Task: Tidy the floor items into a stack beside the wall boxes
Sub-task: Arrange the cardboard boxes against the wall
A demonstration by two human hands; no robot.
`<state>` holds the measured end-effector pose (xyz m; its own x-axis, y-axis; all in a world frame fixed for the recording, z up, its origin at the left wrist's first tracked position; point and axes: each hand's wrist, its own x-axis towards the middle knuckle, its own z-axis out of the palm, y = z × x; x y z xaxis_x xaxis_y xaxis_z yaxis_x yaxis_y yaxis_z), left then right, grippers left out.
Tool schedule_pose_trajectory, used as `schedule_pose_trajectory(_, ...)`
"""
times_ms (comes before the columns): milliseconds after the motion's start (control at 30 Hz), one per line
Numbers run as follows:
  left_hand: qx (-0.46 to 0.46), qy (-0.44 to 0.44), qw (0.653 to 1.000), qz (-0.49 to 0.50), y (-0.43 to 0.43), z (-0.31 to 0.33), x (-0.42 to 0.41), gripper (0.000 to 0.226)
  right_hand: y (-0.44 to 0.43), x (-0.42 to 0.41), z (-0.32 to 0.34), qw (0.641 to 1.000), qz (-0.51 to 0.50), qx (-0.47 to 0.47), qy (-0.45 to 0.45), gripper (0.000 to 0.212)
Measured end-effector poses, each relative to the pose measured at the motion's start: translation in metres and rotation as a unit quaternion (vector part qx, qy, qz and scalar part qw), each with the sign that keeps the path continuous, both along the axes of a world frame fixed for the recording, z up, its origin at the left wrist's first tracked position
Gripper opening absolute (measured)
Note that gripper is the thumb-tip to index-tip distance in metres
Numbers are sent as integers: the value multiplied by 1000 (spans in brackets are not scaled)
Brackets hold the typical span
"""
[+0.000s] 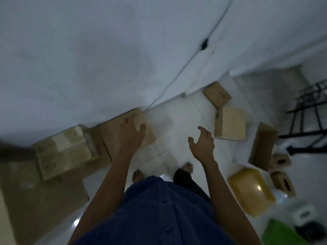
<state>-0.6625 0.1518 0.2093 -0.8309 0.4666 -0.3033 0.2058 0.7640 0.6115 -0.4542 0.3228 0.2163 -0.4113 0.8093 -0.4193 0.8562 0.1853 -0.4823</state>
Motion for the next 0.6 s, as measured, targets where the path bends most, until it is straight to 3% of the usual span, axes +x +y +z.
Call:
schedule_pose_trajectory(200, 19, -40, 990, -136, 164, 2, 84, 58, 96, 106, 7, 992, -126, 4, 10, 63)
schedule_pose_trajectory(600, 2, -94, 974, -206, 407, -21, 261, 58, 301, 260, -13, 980, -194, -36, -2, 58)
